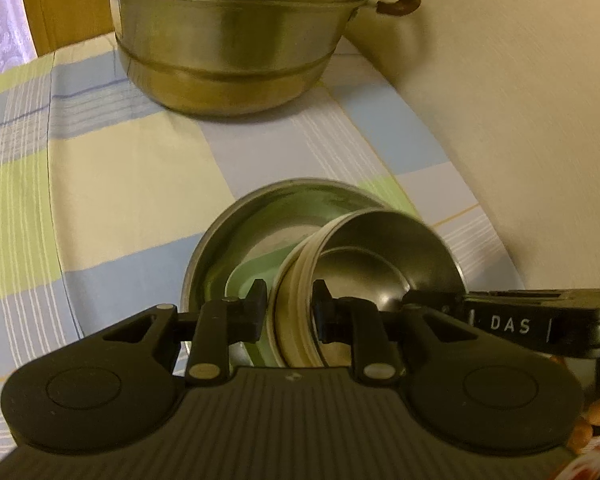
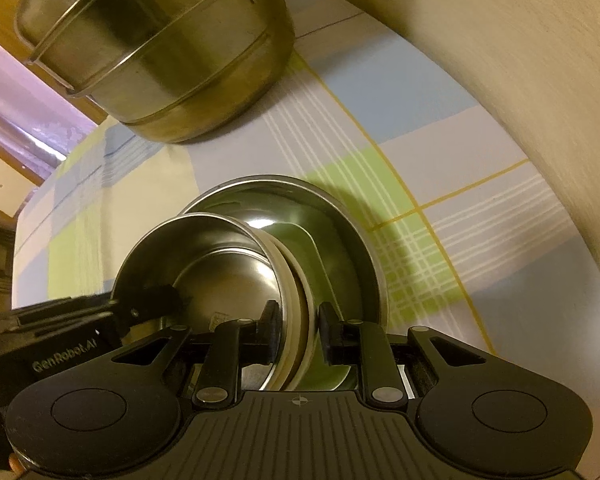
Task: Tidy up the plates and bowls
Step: 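Lower the bowl stack with both grippers onto the plates in the steel plate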
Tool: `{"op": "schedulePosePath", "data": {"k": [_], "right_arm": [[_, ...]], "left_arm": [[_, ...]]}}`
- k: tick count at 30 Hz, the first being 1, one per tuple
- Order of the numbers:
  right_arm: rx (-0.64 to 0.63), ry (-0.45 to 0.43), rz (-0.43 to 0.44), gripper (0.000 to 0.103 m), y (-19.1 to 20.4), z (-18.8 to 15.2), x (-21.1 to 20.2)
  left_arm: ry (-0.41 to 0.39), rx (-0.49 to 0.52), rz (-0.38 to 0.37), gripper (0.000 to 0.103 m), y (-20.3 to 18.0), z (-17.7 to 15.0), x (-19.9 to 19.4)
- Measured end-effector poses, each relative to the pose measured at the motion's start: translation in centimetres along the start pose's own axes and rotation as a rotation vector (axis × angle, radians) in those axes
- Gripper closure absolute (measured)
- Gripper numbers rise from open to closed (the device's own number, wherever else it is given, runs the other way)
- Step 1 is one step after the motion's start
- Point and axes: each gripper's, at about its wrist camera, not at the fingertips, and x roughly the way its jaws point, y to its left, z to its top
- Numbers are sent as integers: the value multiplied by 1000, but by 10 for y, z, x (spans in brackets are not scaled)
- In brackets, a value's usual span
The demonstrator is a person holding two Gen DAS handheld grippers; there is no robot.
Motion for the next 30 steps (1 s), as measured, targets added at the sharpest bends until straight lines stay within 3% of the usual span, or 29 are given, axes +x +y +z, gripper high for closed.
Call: {"op": "schedulePosePath", "data": {"k": [10, 16, 18, 20, 30], "right_arm": [[26, -89, 64, 79, -6, -11, -29], [48, -118, 79, 79, -7, -24, -33], [53, -125, 78, 80, -7, -27, -32], [45, -131, 77, 88, -6, -28, -33], [-23, -127, 28, 90, 9, -21, -36]], "left_arm": [[-62, -8, -45, 83, 0, -2, -29], [-50, -14, -50, 83, 2, -9, -29], [-44, -20, -51, 84, 3, -10, -27], [-40, -20, -74, 91, 4, -12, -27], [-16, -20, -66, 91, 6, -16, -26]]}}
